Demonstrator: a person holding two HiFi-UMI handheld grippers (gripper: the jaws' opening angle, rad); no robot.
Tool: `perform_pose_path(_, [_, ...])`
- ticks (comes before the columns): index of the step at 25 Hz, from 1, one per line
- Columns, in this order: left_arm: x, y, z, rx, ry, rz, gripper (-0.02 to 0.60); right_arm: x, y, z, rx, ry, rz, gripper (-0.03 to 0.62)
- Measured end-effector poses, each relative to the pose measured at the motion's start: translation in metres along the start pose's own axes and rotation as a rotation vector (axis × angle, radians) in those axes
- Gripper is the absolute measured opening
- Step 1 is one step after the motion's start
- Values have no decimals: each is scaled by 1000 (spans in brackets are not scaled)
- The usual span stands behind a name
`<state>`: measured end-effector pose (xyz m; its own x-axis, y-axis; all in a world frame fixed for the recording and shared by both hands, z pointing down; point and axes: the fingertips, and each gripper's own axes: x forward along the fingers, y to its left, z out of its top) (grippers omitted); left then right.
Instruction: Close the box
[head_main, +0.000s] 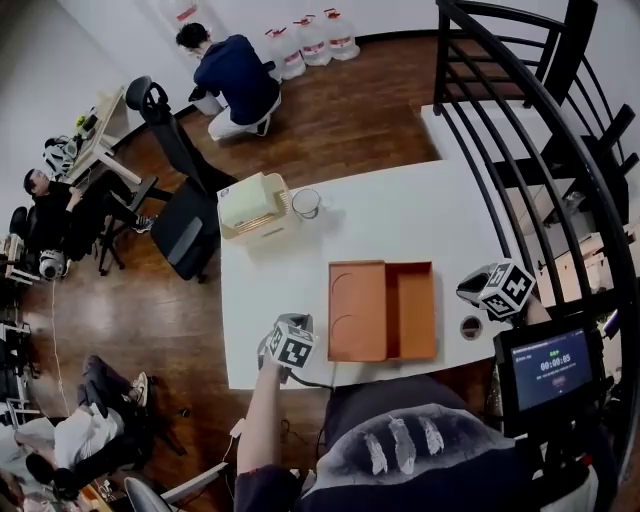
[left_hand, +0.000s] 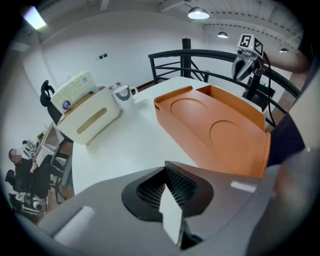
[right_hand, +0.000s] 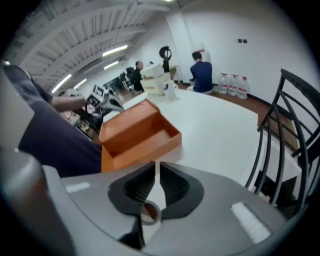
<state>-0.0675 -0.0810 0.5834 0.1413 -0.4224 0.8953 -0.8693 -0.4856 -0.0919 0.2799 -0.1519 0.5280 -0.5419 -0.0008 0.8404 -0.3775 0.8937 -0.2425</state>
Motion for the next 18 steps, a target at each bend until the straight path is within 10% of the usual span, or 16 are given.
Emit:
perform_pose_path(7, [13, -4, -25, 45, 34, -40, 15, 45, 15, -77, -151, 213, -33, 5])
perform_pose_path(18, [62, -21, 7, 17, 83, -89, 15, 59, -33, -95, -216, 360, 50, 5])
